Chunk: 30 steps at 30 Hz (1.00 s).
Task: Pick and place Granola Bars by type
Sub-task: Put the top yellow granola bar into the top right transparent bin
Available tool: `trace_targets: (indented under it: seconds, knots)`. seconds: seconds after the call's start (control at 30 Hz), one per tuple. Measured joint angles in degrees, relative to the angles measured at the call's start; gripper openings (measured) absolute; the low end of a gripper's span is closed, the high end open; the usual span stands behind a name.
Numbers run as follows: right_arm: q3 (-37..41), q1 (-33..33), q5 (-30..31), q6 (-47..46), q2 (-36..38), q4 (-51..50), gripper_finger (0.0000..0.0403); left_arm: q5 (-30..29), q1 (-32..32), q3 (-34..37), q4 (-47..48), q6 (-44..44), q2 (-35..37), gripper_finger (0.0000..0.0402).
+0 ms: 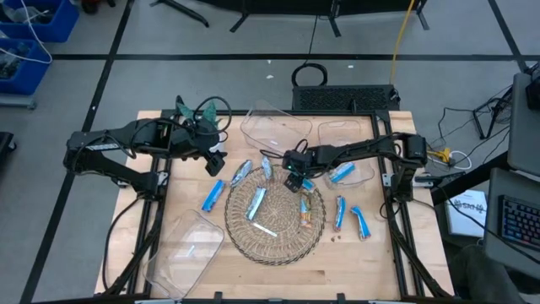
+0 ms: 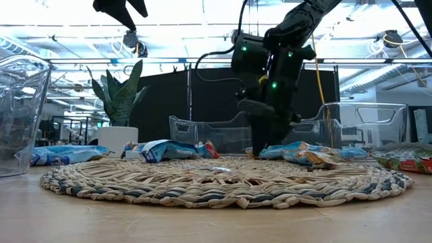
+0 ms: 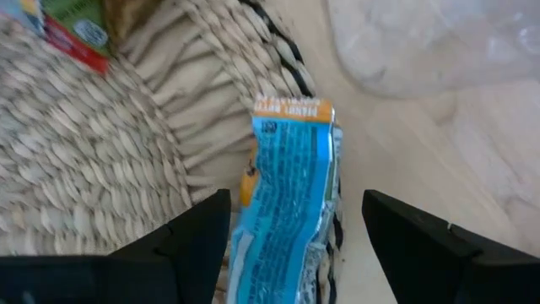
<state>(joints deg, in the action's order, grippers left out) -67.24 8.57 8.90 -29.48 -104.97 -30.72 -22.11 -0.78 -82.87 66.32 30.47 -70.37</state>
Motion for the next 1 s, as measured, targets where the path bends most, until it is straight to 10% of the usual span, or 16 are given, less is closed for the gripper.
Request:
trace_targets:
  seconds: [0.47, 0.73, 1.0]
  knots:
    - [3.1, 0.3, -0.1, 0.2, 0.2, 1.0, 0.0209, -0.2, 0.0, 0.0, 0.1, -0.4, 0.0, 0.0324]
    - [3.1, 0.4, -1.7, 0.7, 0.6, 2.2, 0.0027, -0.2, 0.0, 0.0, 0.1, -0.6, 0.0, 0.0324]
    - [-0.7, 0.3, -0.1, 0.1, 5.5, -5.2, 0.0006, -0.5, -0.1, 0.0, 0.0, -1.5, 0.0, 0.0324]
